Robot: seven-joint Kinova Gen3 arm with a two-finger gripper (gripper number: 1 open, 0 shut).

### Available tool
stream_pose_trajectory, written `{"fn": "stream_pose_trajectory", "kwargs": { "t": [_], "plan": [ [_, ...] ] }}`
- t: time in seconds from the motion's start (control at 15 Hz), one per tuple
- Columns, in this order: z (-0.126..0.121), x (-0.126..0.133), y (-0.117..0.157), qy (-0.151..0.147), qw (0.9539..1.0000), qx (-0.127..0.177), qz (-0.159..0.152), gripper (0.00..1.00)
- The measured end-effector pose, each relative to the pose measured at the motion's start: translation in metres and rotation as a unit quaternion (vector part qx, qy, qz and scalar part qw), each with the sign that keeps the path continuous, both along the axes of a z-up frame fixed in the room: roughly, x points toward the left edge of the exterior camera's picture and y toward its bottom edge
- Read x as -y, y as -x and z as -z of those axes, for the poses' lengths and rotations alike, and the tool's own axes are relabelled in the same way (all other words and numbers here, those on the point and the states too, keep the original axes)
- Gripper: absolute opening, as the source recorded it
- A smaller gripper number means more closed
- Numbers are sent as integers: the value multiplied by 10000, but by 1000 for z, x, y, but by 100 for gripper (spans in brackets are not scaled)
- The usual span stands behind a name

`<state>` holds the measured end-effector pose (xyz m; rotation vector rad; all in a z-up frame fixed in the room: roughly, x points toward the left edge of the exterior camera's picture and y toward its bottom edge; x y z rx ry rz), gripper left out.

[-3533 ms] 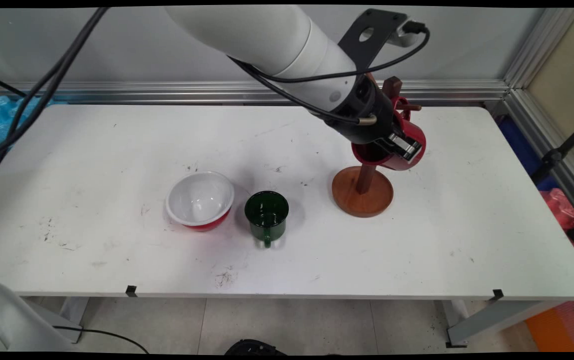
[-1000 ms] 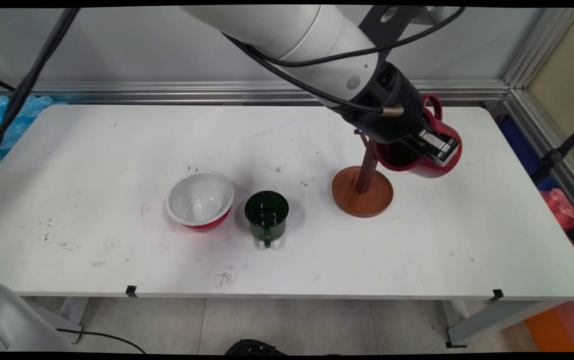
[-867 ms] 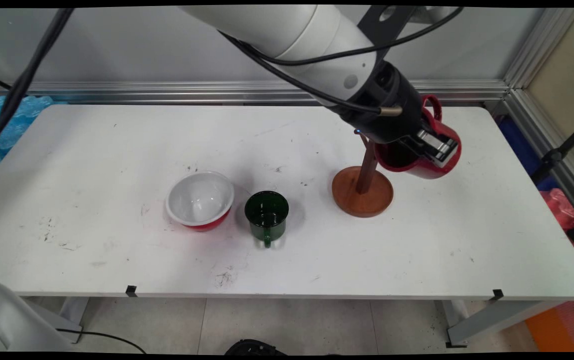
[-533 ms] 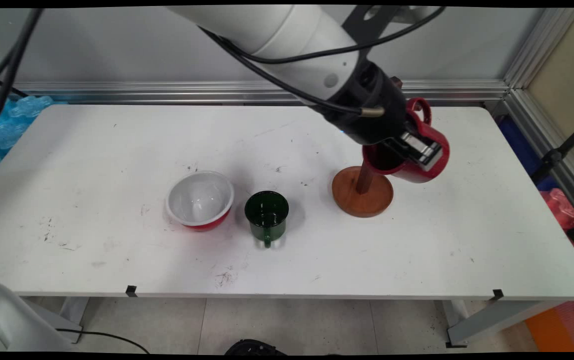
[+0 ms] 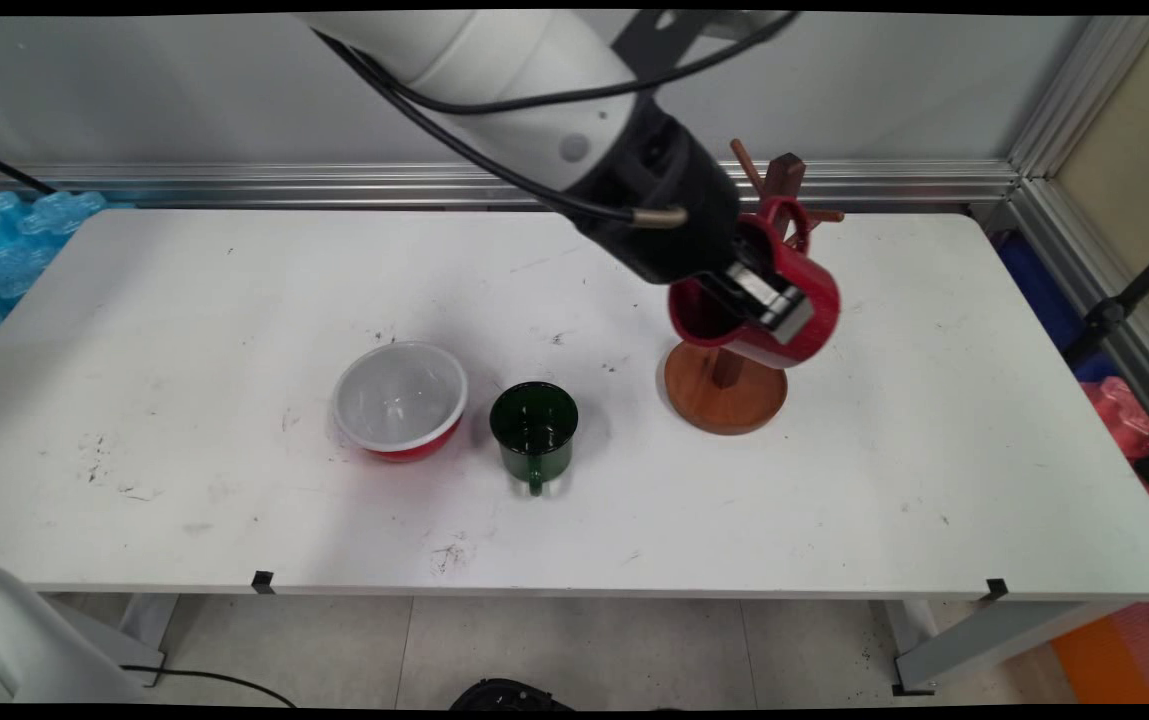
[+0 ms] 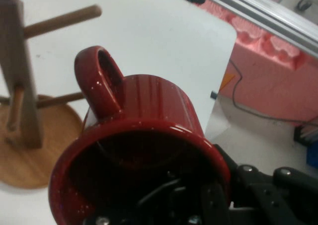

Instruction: Place the picked object on the table

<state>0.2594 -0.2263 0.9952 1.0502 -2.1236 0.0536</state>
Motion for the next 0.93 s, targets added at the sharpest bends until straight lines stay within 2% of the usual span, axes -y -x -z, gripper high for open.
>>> {"fn": "stream_pose_trajectory", "kwargs": {
  "t": [0.4,0.93],
  "plan": [
    [-8,-2,-38,-7,9991,416,86,0],
    [-21,0,-89,-90,9941,1067,142,0]
  ]
}}
